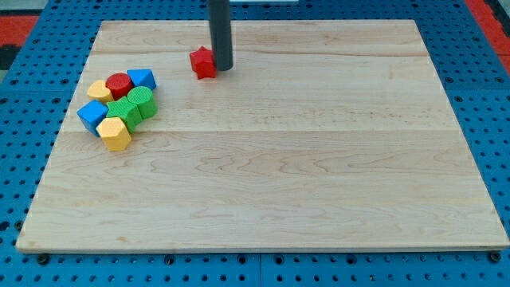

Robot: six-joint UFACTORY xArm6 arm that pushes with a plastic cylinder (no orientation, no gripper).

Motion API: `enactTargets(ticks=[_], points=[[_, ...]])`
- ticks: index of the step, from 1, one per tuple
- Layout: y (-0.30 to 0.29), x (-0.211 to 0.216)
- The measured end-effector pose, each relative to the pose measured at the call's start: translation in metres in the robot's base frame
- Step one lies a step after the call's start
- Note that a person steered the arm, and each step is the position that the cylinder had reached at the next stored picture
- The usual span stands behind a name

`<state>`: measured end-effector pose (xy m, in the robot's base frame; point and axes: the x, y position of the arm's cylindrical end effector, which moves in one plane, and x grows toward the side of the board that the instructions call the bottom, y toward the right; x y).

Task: Place the red star at the bottom right side of the blue triangle

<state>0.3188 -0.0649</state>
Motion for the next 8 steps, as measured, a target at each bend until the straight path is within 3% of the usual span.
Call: enactTargets(ticks=[1,3,4,5,8], points=[[-0.029,0.005],[-0.007,-0.078],[-0.052,-0.07],[-0.088,-0.025],[-0.093,0.023]])
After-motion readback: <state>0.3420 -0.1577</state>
